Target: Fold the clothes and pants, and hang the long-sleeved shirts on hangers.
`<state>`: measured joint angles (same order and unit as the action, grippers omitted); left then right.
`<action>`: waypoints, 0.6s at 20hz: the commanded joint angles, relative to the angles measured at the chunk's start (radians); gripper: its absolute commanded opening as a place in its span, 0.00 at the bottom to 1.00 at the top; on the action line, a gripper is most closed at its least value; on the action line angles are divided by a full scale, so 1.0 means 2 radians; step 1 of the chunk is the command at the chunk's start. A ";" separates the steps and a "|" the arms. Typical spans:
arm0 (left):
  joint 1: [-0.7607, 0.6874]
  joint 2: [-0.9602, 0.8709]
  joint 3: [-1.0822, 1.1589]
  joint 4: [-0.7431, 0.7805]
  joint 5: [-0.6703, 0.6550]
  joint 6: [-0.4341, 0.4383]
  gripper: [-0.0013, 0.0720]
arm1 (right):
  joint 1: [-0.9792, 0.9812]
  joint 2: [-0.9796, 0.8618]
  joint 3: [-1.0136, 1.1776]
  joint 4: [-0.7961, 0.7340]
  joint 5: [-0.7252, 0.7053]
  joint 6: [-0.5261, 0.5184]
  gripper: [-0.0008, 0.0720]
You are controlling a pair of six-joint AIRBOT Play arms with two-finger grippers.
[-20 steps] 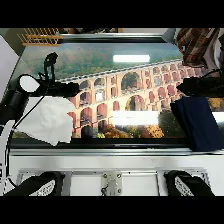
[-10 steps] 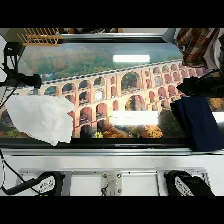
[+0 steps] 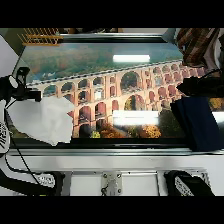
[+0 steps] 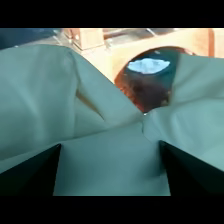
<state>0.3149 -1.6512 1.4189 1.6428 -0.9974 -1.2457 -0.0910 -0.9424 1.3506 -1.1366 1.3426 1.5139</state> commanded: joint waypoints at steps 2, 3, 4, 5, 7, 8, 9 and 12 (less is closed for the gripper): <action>-0.002 -0.020 0.000 0.001 -0.051 0.000 0.86 | 0.000 0.000 0.000 0.000 0.000 0.000 0.03; -0.002 -0.019 0.000 0.002 -0.074 0.000 0.59 | 0.001 0.000 0.000 0.000 0.000 0.000 0.03; -0.002 -0.019 0.000 0.002 -0.103 0.000 0.28 | 0.000 0.000 0.000 0.000 0.000 0.000 0.03; -0.002 -0.019 0.001 0.002 -0.129 0.000 0.03 | 0.000 0.000 0.000 0.000 0.000 0.000 0.03; -0.004 -0.009 0.001 -0.002 -0.170 -0.005 0.02 | 0.000 0.000 0.000 0.000 0.000 0.000 0.03; -0.009 0.006 0.001 -0.007 -0.172 -0.011 0.02 | 0.000 0.000 0.000 0.000 0.000 0.000 0.03; -0.019 0.029 0.001 -0.016 -0.166 -0.014 0.02 | 0.000 0.000 0.000 0.000 0.000 0.000 0.03; -0.071 0.108 0.017 -0.066 -0.150 -0.017 0.02 | 0.000 0.000 0.000 0.000 0.000 0.000 0.03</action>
<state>0.2459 -1.5482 1.4292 1.5967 -1.2881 -1.2671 -0.0910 -0.9424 1.3506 -1.1366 1.3426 1.5143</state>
